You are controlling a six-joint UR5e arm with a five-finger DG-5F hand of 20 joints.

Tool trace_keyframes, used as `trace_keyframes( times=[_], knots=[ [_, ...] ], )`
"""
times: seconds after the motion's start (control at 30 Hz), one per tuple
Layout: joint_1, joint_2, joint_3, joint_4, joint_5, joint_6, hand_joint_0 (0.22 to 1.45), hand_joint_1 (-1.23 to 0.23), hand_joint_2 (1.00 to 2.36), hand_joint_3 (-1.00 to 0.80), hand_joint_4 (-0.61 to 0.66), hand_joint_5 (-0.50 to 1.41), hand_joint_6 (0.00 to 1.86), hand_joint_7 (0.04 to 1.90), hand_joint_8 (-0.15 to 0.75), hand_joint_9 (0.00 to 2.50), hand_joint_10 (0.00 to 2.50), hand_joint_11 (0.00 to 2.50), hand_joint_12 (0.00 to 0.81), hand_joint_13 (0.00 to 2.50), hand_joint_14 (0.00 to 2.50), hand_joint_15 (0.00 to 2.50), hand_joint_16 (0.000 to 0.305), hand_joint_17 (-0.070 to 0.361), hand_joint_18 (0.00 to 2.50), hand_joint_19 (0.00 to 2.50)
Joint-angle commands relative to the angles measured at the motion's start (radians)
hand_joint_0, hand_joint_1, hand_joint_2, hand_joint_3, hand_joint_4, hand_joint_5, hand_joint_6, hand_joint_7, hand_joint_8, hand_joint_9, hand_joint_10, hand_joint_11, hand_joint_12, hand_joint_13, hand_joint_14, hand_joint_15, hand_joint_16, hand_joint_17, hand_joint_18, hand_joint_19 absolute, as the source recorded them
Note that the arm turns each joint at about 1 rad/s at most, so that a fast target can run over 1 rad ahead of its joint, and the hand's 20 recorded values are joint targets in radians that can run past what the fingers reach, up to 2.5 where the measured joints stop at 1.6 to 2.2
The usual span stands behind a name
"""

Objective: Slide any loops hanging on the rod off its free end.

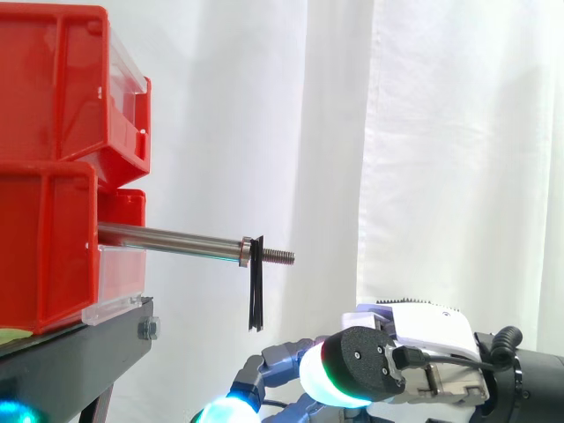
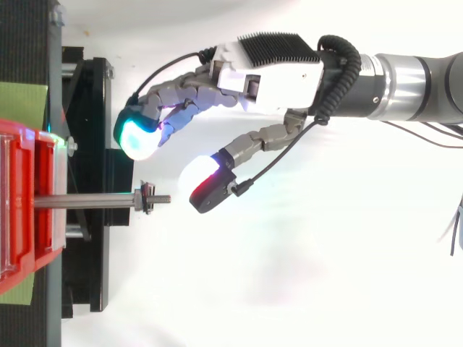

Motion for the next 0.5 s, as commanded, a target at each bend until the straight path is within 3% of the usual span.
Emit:
trace_keyframes(
  times=[0.0,0.47],
  knots=[
    [0.002,0.0,0.0,0.011,-0.005,-0.016,0.55,-0.52,1.0,-0.44,0.33,-0.18,0.5,1.02,0.33,0.74,0.0,0.16,0.334,0.61,0.0,0.0,0.05,0.112,0.61,0.18],
    [0.002,0.0,0.002,0.016,-0.005,-0.016,0.54,-0.52,1.0,-0.45,0.33,-0.17,0.5,1.09,0.329,0.74,0.0,0.17,0.328,0.62,0.0,0.0,0.05,0.112,0.62,0.19]
  ],
)
